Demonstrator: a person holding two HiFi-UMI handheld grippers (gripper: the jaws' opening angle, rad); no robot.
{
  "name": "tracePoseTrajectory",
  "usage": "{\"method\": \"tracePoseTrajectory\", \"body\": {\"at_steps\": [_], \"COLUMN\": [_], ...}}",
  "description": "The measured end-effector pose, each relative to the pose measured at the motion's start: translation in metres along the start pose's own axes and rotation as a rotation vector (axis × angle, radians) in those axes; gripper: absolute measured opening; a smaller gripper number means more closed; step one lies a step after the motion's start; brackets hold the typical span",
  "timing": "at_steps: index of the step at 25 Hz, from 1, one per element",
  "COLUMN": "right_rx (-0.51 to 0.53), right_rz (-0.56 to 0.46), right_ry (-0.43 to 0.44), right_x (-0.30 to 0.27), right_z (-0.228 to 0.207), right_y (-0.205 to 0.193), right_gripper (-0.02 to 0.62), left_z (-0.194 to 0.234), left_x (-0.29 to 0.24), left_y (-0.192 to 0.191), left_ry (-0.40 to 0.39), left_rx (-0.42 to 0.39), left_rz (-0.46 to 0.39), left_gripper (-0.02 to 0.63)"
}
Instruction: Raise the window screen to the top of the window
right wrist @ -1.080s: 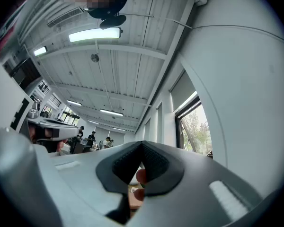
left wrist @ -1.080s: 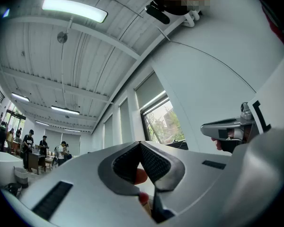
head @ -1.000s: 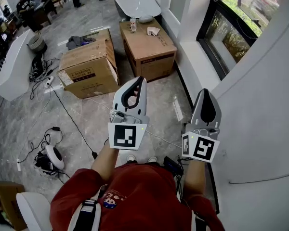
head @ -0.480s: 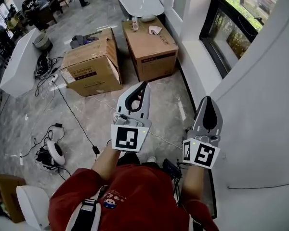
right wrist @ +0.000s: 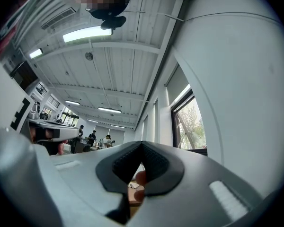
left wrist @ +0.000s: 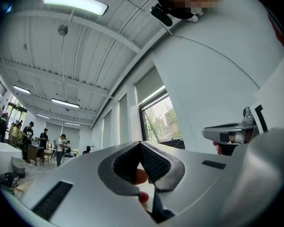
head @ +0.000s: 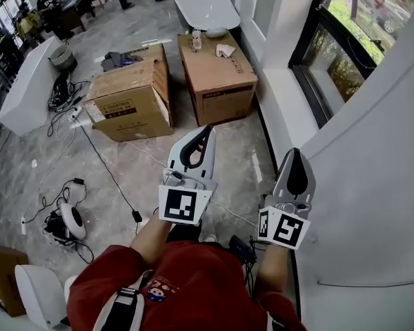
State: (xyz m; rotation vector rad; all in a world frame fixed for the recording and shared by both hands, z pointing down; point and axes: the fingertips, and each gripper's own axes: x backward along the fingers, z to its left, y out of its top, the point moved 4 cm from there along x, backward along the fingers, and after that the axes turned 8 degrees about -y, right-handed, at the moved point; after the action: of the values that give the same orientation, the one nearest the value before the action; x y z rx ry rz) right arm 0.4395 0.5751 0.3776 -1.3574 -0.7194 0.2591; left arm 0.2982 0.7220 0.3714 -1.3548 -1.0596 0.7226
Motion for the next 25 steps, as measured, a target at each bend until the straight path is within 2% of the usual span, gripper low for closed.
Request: {"method": "tracePoseTrajectory", "body": {"at_steps": [6,10,19,25], "right_rx": [0.056,0.069,0.119,0.141], "right_rz": [-0.002,0.005,0.038,0.05], "right_ry": [-0.013,-0.029,-0.045,-0.077], "right_x": [-0.051,-0.095,-0.199,-0.246], "right_z": [0.009,0.021,0.058,0.076], "right_y": [-0.014,-0.021,-0.051,-0.066], "right_gripper": [0.009,0.009,0.009,0.009], "left_z": [0.037,0.067,0.146,0.186], "left_x": [-0.047,-0.08,-0.161,-0.201], "left_y": [-0.016,-0.025,-0.051,-0.069], "left_ry": [-0.015,-0.037,-0.089,-0.123], "left_rx": [0.024,0.021,0.076,0.115], "left_rz": [-0.023,-0.003,0.008,0.018], "left_gripper": [0.005,0.005,0.005,0.005]}}
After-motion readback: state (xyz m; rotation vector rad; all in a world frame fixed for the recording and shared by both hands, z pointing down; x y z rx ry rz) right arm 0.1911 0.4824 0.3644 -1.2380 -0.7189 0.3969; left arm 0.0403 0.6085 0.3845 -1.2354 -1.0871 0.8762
